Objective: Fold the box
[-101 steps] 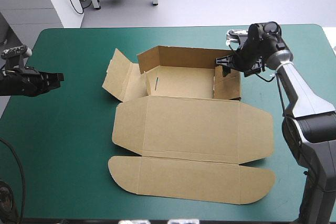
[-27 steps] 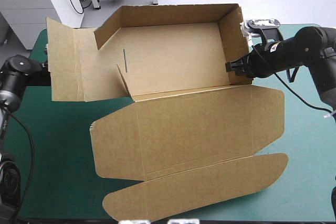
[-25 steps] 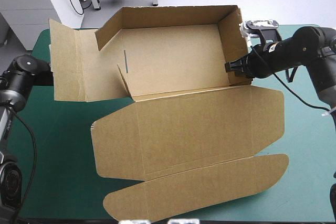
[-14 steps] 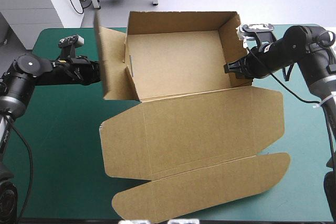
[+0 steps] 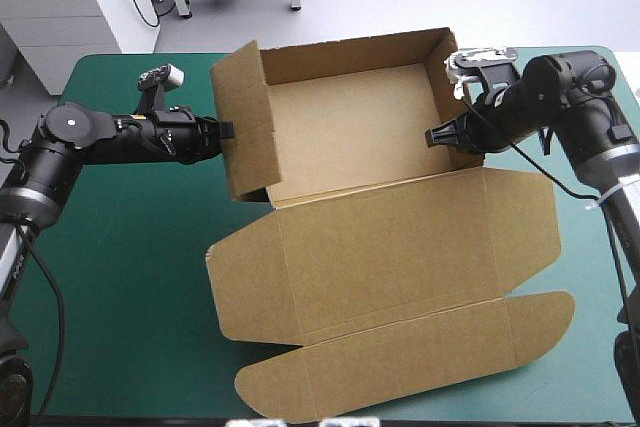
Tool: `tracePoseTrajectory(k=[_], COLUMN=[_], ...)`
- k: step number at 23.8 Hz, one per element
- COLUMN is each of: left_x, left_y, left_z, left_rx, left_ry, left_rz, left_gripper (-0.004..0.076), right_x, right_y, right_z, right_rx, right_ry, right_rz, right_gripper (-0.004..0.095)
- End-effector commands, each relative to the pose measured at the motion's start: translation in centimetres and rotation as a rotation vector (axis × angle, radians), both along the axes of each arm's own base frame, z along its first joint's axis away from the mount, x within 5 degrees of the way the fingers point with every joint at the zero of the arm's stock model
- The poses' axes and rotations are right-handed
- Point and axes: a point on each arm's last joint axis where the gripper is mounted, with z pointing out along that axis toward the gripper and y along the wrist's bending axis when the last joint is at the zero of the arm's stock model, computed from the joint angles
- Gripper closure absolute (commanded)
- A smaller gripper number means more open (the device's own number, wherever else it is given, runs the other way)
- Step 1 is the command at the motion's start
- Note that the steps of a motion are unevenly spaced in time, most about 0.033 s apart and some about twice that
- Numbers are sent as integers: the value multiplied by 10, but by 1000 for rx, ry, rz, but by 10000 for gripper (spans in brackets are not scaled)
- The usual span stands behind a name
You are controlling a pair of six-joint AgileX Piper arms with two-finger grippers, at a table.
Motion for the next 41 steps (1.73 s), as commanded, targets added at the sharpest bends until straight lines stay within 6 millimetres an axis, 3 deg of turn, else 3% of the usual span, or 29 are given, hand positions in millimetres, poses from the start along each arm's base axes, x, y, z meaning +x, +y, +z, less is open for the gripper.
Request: tracePoseTrajectory(k=[1, 10, 12, 13, 14, 15, 16, 17, 18, 30, 37, 41], left_x=[-15, -25, -25, -25, -25, -25, -25, -25, -25, -22, -24, -27], left_y=[-6, -9, -9, -9, -9, -10, -10, -10, -11, -13, -27, -46], left_z=[32, 30, 30, 31, 31, 31, 31, 33, 34, 39, 29, 15], left_rx=[-89, -75, -75, -77, -80, -86, -96, -124, -153, -214, -92, 142], left_ry=[-94, -46, -46, -45, -45, -41, -35, -17, -6, -20, 32, 41], left_rz=[-5, -94, -94, -96, -96, -93, -87, -70, -65, -24, 20, 145], left_gripper=[733, 722, 626, 503, 447, 296, 238, 123, 80, 86, 87, 127], right_x=[-6, -2, -2, -3, -3, -3, -3, -3, -3, -4, -5, -8], right_y=[5, 7, 7, 7, 7, 7, 7, 7, 7, 11, 31, 41], right_z=[19, 16, 16, 16, 16, 16, 16, 16, 16, 16, 20, 21], right_rx=[-1, 5, 5, 4, 4, 3, 3, 3, 3, 15, 28, 27], right_ry=[-108, -107, -105, -103, -101, -99, -99, -96, -96, -95, -162, -178], right_rz=[-24, -25, -25, -25, -25, -25, -25, -25, -25, -24, -23, -17], right_gripper=[922, 922, 922, 922, 922, 922, 922, 922, 922, 922, 922, 922])
